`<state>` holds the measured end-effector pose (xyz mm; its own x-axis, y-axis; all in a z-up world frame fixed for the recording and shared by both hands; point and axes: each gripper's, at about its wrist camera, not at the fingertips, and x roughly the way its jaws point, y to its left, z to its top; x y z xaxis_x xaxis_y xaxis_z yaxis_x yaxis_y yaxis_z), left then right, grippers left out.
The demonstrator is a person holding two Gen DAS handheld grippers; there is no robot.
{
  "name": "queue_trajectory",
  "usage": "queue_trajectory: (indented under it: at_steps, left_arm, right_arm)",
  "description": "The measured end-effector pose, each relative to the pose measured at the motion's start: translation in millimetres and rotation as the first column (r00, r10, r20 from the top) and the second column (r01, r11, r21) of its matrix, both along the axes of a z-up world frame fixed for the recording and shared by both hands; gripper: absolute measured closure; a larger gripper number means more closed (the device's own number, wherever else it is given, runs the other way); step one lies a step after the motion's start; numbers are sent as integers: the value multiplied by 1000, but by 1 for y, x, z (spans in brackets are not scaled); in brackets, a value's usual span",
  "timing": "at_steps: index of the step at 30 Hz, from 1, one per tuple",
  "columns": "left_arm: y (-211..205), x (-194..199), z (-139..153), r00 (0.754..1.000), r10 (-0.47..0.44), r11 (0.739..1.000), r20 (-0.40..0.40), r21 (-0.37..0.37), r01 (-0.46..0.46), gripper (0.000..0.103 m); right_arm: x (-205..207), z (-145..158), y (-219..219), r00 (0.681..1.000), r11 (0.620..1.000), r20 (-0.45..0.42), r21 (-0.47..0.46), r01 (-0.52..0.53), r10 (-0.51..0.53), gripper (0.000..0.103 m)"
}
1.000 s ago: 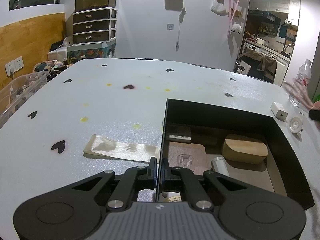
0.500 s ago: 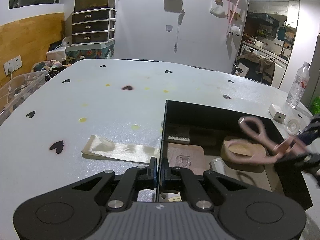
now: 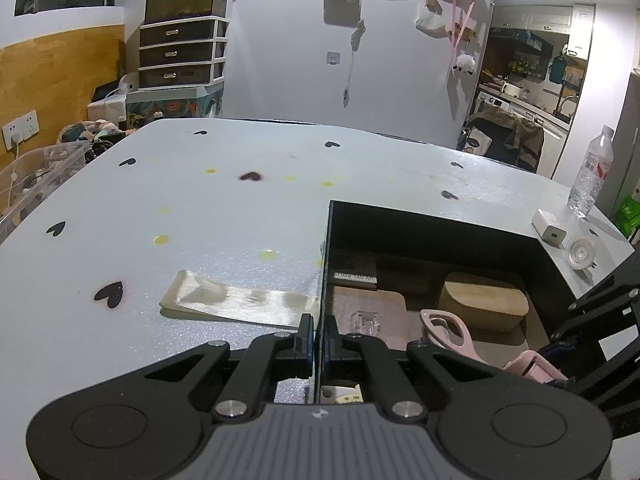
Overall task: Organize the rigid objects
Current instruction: 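Carry the pink scissors into the black box and lower them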
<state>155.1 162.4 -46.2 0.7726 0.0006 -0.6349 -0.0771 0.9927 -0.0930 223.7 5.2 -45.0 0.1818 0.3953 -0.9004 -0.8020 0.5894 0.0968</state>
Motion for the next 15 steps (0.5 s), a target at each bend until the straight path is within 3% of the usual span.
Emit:
queue_trajectory:
  at_steps: [5, 8, 15]
  left_arm:
    - [1, 0, 0, 1000, -3, 1000, 1, -2, 3, 99]
    - [1, -1, 0, 1000, -2, 1000, 2, -4, 2, 99]
    - [1, -1, 0, 1000, -2, 1000, 2, -5, 2, 99]
  right_arm:
    - [2, 8, -8, 998, 999, 34, -25, 44, -43, 71]
    - [2, 15, -14, 998, 998, 13, 0, 56, -56, 53]
    - [-1, 31, -23, 997, 996, 3, 59, 73, -73, 53]
